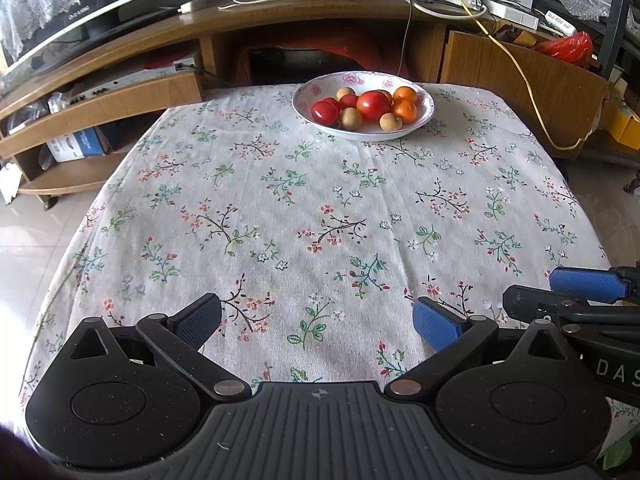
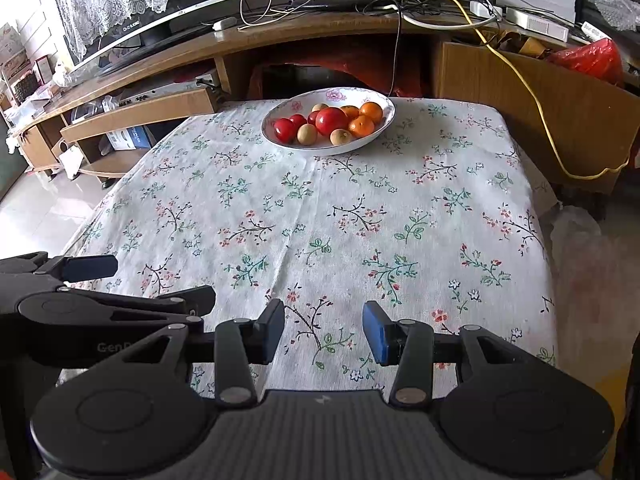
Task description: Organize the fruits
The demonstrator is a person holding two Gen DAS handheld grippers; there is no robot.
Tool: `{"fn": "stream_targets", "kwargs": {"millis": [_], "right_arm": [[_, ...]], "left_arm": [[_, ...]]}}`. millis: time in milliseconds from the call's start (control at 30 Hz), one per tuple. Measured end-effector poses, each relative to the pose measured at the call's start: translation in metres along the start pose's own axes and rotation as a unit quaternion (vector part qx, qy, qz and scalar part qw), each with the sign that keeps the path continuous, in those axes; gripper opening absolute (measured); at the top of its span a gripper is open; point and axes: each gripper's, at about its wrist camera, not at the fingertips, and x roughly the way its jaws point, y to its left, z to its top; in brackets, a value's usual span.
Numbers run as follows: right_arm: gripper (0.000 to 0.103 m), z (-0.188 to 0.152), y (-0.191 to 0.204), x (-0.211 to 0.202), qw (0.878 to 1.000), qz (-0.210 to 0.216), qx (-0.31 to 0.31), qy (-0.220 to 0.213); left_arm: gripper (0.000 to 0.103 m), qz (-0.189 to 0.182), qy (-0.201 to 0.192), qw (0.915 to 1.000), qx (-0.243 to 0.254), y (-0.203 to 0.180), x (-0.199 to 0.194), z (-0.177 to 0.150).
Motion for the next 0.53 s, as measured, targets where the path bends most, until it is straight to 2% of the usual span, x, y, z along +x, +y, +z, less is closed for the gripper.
{"fn": "stream_targets", "kwargs": {"millis": [533], "right_arm": [[0.043,-0.0018,0.0007,-0.0016,1.000,0.002,0.000,-0.001]], "left_arm": [[0.103,0.007,-0.007,1.0000,0.002,-0.0012,-0.0039,-0.0001]]}}
